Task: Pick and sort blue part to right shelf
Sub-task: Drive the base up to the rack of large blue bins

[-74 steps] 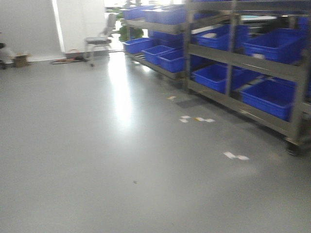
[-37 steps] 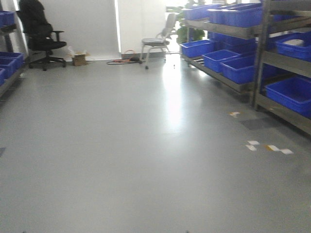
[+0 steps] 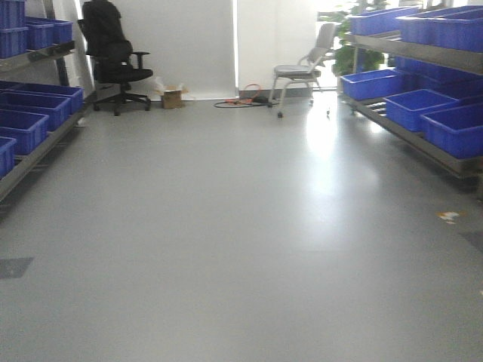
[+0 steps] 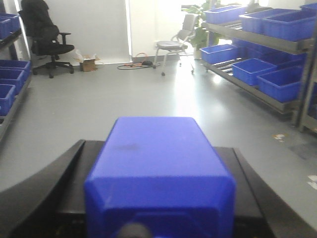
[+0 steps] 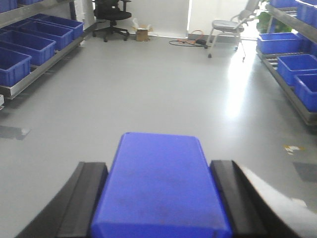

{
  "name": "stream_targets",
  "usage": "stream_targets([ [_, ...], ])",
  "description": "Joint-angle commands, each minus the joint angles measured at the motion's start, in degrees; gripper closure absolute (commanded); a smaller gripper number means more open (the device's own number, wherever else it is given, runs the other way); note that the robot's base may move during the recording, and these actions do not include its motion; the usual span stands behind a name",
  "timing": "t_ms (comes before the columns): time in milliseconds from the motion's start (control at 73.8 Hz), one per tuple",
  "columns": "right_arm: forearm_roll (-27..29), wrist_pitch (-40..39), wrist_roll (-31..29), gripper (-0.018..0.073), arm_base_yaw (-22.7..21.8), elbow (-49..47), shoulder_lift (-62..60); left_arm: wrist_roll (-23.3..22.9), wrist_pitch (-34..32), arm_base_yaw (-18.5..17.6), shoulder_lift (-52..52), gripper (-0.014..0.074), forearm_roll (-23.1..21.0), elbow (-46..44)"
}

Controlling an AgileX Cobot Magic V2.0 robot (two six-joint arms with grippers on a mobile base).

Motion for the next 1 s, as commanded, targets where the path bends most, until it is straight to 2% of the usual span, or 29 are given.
stream_targets([
  [0,-1.18,-5.32,-0.38,0.0309,-0.11,-1.63,1.19,0.0,-5.41,0.04,0.91,0.0302,0.0,-1.56],
  [989,-1.18,-5.32,-0.38,0.0309,-0.11,-1.63,1.19,0.0,-5.41,0.04,0.91,0.0302,0.0,-1.56],
])
